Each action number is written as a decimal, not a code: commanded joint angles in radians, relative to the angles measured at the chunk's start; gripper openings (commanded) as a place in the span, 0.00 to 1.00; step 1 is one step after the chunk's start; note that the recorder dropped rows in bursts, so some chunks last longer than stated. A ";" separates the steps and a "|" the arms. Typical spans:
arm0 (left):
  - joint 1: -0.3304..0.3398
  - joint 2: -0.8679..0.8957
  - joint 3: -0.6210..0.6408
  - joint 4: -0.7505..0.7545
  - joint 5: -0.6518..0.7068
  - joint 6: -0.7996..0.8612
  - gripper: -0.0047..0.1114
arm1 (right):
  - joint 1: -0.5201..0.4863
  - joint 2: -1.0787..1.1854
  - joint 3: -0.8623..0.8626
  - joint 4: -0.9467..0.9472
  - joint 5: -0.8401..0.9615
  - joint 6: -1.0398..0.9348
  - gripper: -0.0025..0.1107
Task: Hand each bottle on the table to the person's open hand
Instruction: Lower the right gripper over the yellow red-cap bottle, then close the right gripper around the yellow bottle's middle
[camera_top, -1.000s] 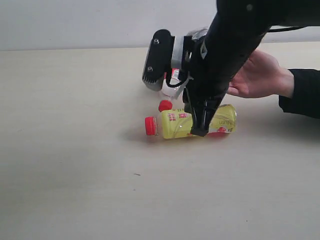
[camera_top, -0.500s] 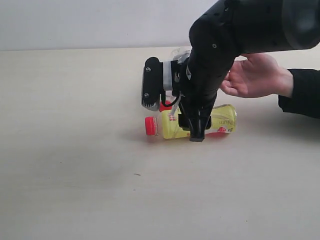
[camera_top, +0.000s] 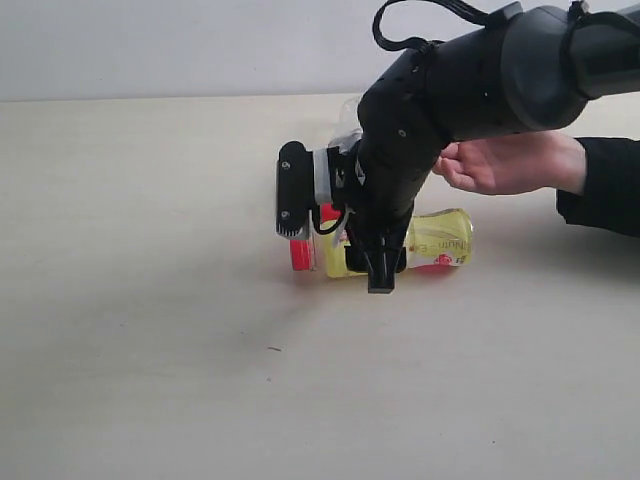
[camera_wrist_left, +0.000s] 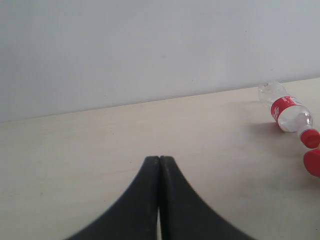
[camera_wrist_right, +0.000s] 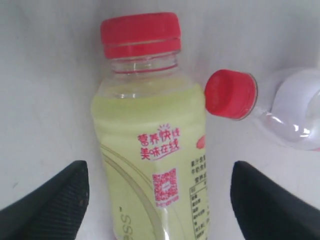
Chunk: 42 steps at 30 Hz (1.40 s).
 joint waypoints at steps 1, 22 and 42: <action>0.003 -0.007 0.003 0.003 -0.009 0.001 0.04 | 0.002 0.005 -0.005 -0.042 -0.014 0.058 0.68; 0.003 -0.007 0.003 0.003 -0.009 0.001 0.04 | 0.002 0.077 -0.005 -0.063 -0.039 0.077 0.68; 0.003 -0.007 0.003 0.003 -0.009 0.001 0.04 | 0.002 0.103 -0.005 -0.063 -0.044 0.077 0.55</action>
